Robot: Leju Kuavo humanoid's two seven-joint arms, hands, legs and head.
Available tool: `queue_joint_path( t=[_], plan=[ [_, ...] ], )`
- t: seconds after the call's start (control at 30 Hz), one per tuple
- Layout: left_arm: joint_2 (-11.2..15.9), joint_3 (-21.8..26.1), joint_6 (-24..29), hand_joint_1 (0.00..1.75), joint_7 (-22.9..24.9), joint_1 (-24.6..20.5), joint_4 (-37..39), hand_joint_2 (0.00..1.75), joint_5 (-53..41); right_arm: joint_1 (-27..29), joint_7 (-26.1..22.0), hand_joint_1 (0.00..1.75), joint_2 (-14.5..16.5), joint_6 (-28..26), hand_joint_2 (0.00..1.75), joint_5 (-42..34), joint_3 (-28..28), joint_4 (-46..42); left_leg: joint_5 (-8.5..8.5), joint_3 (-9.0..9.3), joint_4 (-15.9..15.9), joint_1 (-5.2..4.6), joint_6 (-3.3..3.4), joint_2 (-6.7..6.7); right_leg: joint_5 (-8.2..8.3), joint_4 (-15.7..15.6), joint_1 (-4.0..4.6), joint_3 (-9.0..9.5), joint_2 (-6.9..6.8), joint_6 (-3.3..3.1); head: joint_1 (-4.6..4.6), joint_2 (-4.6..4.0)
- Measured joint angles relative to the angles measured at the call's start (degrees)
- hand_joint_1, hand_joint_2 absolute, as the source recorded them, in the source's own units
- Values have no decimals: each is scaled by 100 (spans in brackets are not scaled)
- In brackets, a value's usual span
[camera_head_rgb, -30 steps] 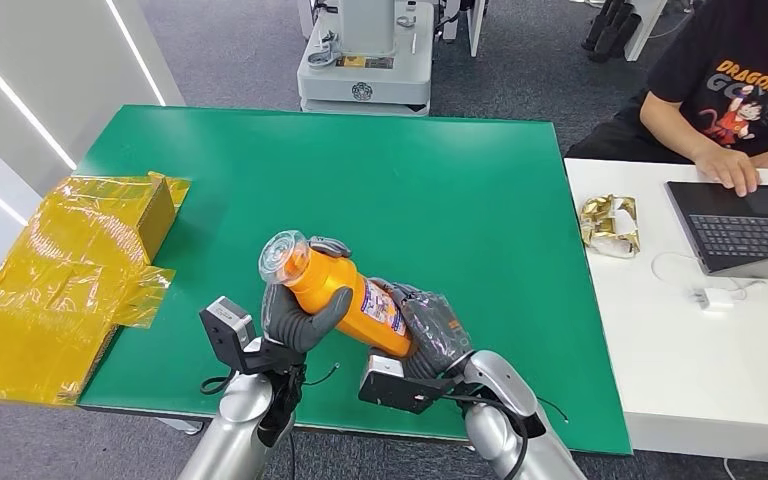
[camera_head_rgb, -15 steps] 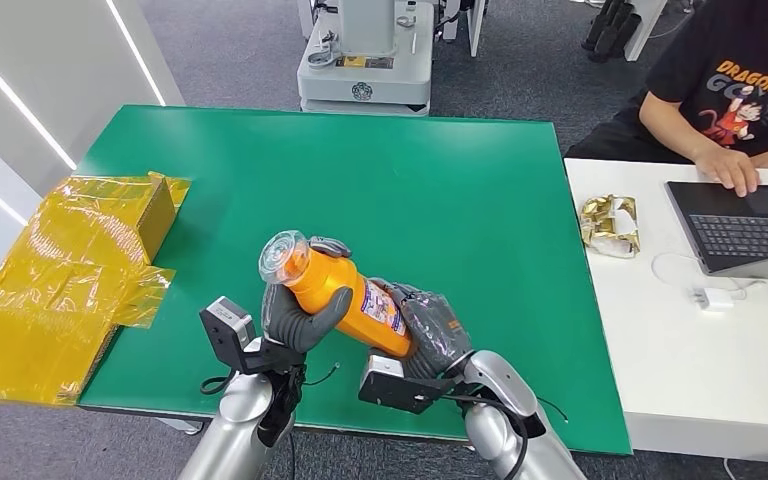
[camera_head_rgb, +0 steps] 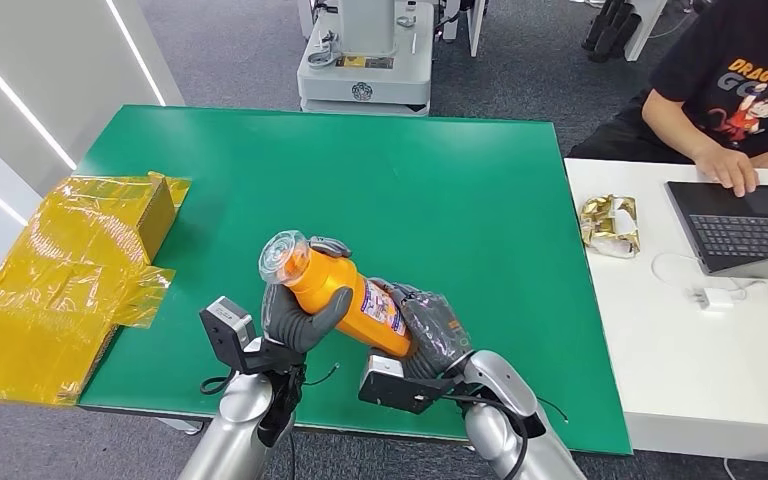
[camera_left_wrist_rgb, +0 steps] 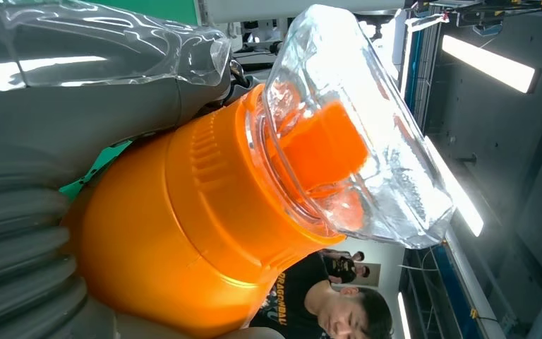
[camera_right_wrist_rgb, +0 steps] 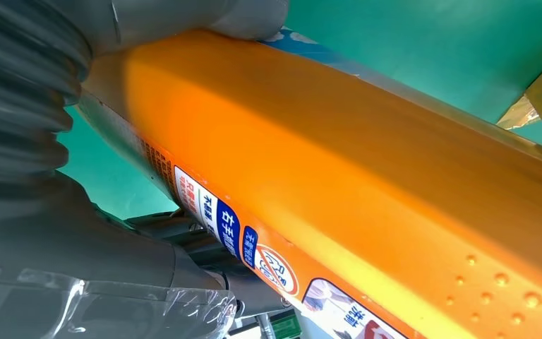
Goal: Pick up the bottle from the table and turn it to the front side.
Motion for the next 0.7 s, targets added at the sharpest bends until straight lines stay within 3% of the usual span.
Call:
queue_joint_path(
  t=[0.7],
  plan=[
    [1,0,0,106,-1,0,0,175,0,0,0,175,0,0,175,0,0,2,0,0,0,0,0,0,0,0,0,0,0,0,0,0]
  ],
)
